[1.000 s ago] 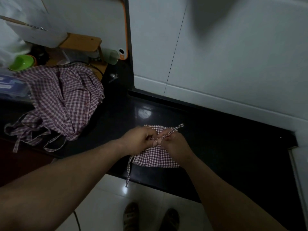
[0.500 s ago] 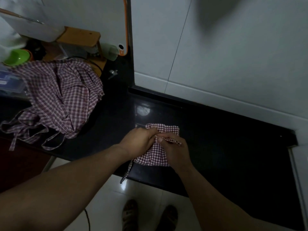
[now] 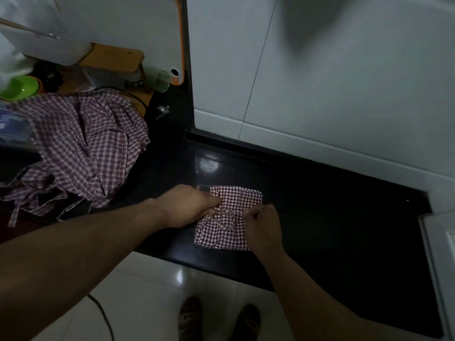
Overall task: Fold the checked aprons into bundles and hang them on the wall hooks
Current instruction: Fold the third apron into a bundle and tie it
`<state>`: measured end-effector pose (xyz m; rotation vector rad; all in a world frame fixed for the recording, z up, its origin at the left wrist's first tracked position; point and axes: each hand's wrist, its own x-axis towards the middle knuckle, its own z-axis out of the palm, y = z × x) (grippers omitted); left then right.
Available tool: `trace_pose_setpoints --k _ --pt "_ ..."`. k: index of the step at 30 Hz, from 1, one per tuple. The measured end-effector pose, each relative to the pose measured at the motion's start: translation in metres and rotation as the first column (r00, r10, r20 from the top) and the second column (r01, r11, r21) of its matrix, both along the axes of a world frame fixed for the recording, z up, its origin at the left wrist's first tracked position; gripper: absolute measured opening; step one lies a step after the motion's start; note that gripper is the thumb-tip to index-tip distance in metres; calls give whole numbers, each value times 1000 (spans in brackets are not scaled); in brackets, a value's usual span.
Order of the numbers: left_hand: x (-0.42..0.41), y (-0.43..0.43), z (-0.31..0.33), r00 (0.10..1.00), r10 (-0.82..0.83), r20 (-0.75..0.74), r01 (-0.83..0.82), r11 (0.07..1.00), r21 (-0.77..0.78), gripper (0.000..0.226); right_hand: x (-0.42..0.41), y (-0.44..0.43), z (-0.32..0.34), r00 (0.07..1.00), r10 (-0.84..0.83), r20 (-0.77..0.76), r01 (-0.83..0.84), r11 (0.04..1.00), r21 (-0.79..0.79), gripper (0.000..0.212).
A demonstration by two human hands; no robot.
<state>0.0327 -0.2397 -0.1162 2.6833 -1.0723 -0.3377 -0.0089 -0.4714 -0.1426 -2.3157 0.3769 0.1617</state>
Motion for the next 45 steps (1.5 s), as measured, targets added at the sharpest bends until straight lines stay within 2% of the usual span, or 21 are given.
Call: trace_pose_setpoints --k 3,8,11,14,15,17,18,19,21,24,30,34,37,40,45 --pt "-5 7 -9 999 31 10 -31 999 -20 26 -2 0 -3 996 -70 -54 72 997 32 24" --pt "-8 15 -18 999 46 21 -45 999 -13 22 -7 1 -6 986 -117 -121 129 987 99 27" --pt "-11 13 -18 992 114 -52 -115 993 -19 19 -7 -5 5 986 -35 -161 61 985 162 23" --pt "-12 8 -11 963 229 -142 -247 960 -133 15 -2 -17 22 969 221 -107 -206 969 134 20" --pt "-11 5 -9 948 268 -171 -298 936 -186 14 0 -19 29 969 237 -74 -224 963 149 20" --pt "-9 -2 -1 915 333 -226 -392 867 -309 10 4 -19 42 986 168 -22 -160 967 200 15" --pt "-8 -7 6 905 349 -243 -418 835 -358 7 7 -18 45 989 142 30 -145 973 177 11" --pt "-7 -15 12 906 343 -249 -418 821 -389 5 9 -18 48 981 169 91 -179 977 112 6" --pt "-6 -31 28 926 291 -239 -368 834 -411 9 10 -13 57 932 329 151 -330 944 -17 14" --pt "-5 -49 61 949 223 -220 -296 869 -397 9 10 -5 83 898 421 126 -434 894 107 15" --pt "14 -70 152 961 185 -203 -253 886 -389 13 19 -30 151 913 356 200 -393 899 195 10" --pt "31 -91 224 985 146 -95 -172 906 -386 15 24 -48 218 905 322 277 -371 917 148 18" --pt "38 -109 270 988 135 -69 -151 891 -427 9 23 -67 266 903 257 343 -316 940 129 12" --pt "37 -134 305 994 106 -23 -105 887 -449 10 16 -90 306 898 164 408 -232 965 121 8" --pt "29 -180 340 993 109 55 -61 831 -553 9 2 -127 358 863 135 486 -164 986 18 12"
